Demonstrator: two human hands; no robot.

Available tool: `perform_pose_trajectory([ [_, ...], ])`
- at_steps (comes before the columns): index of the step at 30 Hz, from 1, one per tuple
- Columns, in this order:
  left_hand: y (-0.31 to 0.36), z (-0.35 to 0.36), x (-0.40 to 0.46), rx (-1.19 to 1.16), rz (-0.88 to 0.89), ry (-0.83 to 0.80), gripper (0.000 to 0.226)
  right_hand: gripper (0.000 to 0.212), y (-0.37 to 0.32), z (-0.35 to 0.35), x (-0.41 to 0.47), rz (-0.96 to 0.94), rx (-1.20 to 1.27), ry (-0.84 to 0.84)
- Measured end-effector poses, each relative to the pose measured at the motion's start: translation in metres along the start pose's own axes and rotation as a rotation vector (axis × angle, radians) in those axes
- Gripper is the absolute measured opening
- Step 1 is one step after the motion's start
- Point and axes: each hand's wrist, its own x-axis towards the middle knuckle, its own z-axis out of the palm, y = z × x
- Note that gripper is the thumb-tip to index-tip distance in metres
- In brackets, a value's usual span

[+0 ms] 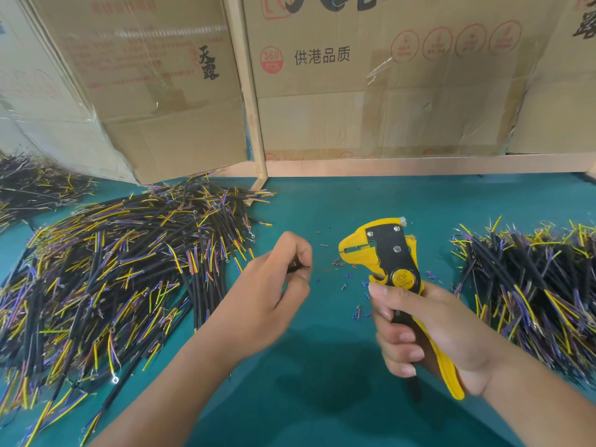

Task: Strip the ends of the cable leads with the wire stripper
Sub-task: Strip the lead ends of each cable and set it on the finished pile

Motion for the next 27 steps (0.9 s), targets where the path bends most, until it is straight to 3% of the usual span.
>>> perform_pose_trajectory([
  [10, -0.01, 0.004, 0.002, 0.063, -0.064, 0.072, 0.008, 0.028, 0.003, 0.004, 0.004, 0.018, 0.051, -0.034],
  [19, -0.012, 0.007, 0.002, 0.082, -0.184, 0.086, 0.021, 0.039, 0.022, -0.022, 0.024, 0.158, 0.088, -0.067],
  [27, -0.007, 0.017, 0.009, 0.038, -0.178, 0.1, 0.025, 0.039, 0.02, -0.026, 0.023, 0.21, 0.108, -0.089],
])
